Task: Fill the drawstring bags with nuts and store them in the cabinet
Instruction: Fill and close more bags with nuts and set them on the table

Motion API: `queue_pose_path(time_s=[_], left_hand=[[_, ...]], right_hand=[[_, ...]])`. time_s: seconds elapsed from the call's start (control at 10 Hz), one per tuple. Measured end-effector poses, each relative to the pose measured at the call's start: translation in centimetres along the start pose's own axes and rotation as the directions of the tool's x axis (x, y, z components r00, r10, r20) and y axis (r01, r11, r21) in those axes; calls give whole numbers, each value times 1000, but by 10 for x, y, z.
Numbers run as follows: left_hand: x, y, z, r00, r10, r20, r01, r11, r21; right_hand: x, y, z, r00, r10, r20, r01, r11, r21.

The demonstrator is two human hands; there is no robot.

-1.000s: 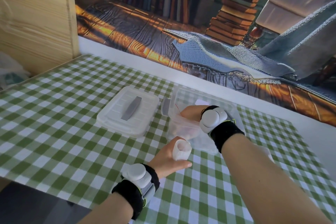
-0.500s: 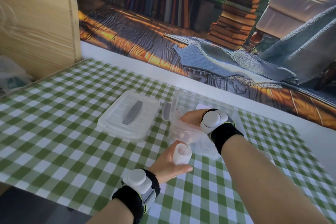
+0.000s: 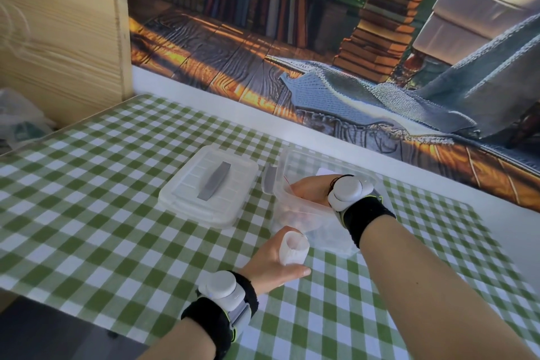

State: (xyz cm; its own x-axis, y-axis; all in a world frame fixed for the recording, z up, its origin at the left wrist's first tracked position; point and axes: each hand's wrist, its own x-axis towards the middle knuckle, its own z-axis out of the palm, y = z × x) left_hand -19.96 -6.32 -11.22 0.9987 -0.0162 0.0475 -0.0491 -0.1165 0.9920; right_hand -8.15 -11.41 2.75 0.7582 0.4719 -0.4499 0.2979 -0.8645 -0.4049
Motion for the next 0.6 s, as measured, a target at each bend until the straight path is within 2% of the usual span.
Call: queue_pose_path(time_s=[0.1,0.2,0.4,0.5,0.6], left_hand=[[0,-1,0,1000,1,3,-1,1000,-3],[0,-1,0,1000,3,6,-3,1000,-10],[0,0,0,1000,-5,-1,5,1000,-17],[0,0,1,1000,-16,-14,15,999,-34],[0,0,1,1000,-18,-16,18,999,-33]], right_hand=[[9,13,-5,997,52,56,-57,995,85],[9,21,-11,951,45,305,-93,986,142],[8,22,-18,875,107,472,-226,953,203],[4,19,-21,853,64,518,-190,962,194],[-2,18,-21,878,13,478,-121,973,196]])
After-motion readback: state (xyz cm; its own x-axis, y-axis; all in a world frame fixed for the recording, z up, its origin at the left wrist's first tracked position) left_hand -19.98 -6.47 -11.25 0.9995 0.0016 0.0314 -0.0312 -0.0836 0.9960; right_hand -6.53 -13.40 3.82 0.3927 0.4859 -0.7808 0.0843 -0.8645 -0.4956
